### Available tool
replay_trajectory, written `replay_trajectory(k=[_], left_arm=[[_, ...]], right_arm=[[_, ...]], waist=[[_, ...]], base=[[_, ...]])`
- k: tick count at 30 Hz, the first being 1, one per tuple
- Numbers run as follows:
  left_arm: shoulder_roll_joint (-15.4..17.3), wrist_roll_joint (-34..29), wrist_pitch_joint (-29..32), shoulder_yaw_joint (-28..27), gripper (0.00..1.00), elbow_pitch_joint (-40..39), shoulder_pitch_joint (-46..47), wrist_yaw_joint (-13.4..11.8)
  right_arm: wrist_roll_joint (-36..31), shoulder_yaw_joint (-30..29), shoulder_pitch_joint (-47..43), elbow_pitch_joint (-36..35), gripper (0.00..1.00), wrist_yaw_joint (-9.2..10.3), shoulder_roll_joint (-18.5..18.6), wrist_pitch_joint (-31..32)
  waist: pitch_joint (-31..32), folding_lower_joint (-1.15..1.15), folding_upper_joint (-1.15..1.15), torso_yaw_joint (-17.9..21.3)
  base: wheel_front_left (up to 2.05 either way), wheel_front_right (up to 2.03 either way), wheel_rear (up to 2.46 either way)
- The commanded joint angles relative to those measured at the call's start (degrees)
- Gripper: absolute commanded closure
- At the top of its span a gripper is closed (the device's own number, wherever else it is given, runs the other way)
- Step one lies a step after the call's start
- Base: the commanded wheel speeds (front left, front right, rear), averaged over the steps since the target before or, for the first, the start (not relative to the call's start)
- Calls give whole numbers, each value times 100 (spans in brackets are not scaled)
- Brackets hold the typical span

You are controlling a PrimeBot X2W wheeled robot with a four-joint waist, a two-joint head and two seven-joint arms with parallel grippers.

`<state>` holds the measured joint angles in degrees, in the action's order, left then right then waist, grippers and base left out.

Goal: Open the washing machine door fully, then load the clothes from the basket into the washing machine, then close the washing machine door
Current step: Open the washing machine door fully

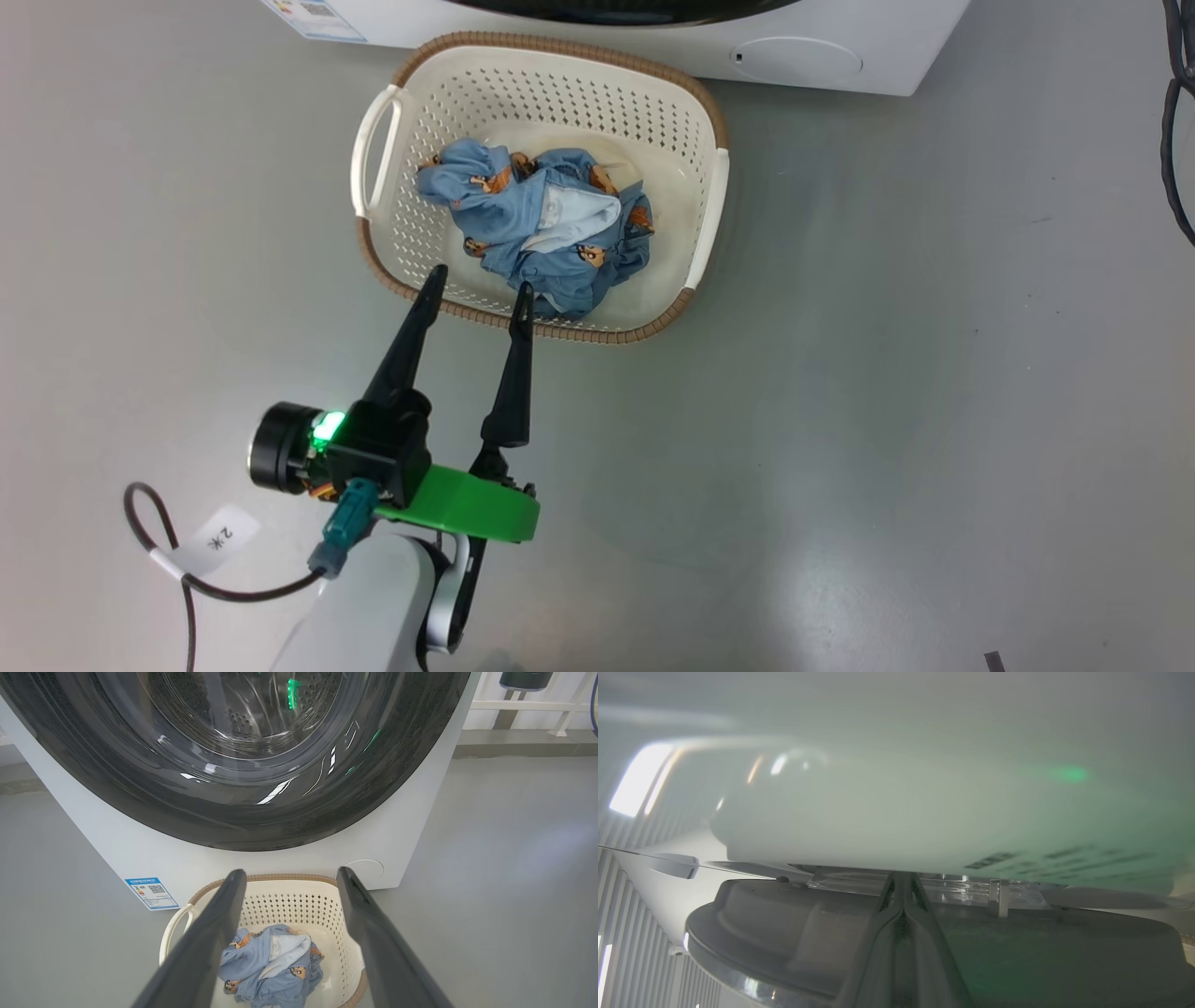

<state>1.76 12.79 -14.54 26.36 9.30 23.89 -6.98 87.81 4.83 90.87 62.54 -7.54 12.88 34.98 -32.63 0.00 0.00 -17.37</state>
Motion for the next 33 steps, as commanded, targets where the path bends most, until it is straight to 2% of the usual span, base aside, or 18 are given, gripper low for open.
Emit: replay_trajectory(k=[1, 18, 33], left_arm=[[112, 24, -46, -161, 0, -138, 77, -81], [111, -23, -46, -268, 0, -63, 45, -111], [111, -74, -46, -374, 0, -14, -95, -51]], right_arm=[[-44, 29, 110, -152, 100, 5, -201, 91], [59, 119, -439, -662, 100, 5, -285, 727], [288, 287, -1602, -1685, 100, 5, -593, 1447]], waist=[[4, 0, 0, 6], [87, 0, 0, 153], [400, 0, 0, 265]], base=[[0, 0, 0], [0, 0, 0], [0, 0, 0]])
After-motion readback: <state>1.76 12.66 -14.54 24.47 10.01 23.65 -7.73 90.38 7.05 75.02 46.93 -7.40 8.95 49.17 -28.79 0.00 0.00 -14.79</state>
